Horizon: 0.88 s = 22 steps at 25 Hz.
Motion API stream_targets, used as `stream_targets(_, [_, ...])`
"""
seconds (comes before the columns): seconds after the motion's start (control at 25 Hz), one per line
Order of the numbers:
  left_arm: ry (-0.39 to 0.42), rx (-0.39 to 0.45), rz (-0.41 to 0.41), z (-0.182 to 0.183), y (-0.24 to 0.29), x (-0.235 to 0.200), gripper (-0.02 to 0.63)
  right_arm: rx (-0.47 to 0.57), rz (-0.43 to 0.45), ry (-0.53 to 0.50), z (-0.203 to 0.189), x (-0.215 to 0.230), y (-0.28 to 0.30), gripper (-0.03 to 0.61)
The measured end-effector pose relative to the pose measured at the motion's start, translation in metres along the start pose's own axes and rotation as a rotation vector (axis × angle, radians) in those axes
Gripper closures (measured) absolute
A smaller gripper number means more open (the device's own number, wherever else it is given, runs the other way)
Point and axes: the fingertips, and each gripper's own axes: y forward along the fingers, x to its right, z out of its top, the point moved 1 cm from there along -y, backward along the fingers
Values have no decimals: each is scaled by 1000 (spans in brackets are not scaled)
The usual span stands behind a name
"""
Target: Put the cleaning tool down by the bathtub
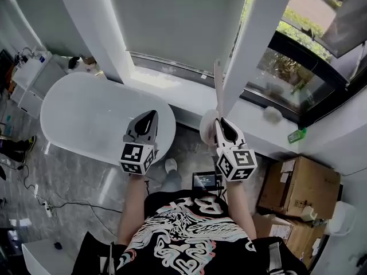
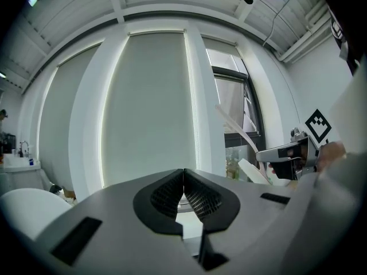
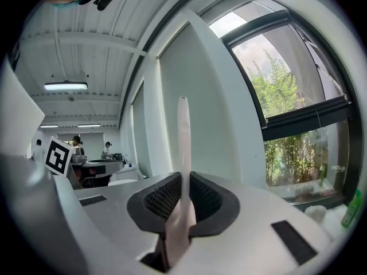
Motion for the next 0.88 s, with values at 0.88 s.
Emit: stream_targets(0.88, [4,15,-50,22,183,-145,597,-38,-97,-32,37,37,195,514])
